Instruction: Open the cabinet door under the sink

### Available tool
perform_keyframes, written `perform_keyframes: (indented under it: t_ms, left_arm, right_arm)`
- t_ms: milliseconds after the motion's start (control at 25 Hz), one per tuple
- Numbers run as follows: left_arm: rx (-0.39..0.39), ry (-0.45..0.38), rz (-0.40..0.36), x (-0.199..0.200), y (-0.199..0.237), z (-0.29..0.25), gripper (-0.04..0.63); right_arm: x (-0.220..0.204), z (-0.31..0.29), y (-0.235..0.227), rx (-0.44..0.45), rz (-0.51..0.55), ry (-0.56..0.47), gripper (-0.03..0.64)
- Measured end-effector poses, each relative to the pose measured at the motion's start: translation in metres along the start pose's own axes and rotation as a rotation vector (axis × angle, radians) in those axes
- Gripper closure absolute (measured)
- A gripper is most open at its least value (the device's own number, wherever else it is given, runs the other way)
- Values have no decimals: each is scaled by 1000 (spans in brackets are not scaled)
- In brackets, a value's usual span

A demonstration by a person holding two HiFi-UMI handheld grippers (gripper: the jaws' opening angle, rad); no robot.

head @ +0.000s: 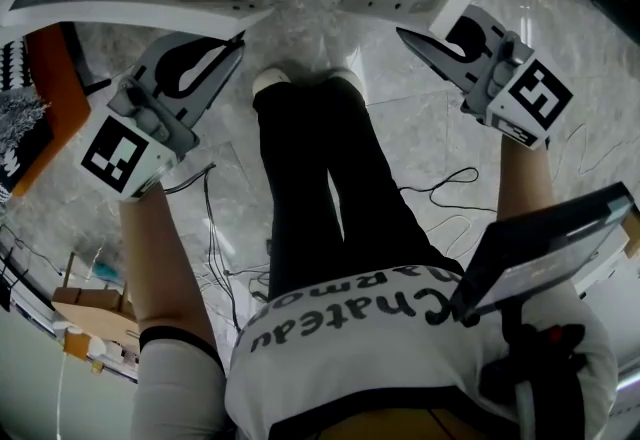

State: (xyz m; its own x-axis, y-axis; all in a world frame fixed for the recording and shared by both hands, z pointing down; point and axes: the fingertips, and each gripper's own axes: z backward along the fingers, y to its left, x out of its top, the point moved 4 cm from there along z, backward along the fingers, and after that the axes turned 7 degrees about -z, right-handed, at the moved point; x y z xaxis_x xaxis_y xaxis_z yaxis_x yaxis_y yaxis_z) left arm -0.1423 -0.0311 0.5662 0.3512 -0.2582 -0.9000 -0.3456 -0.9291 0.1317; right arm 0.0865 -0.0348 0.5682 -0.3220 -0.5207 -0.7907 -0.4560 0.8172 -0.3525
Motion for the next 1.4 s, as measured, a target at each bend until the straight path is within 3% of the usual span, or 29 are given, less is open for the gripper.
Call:
perform_keyframes:
  t_ms: [880, 1400]
  left_arm:
    - [29, 0, 35, 6, -15, 4, 561]
    - [63, 11, 34, 5, -14, 7, 561]
  right_arm:
    - [-16, 38, 1, -18, -78, 3, 541]
    - [-17, 43, -1, -27, -69, 21, 542]
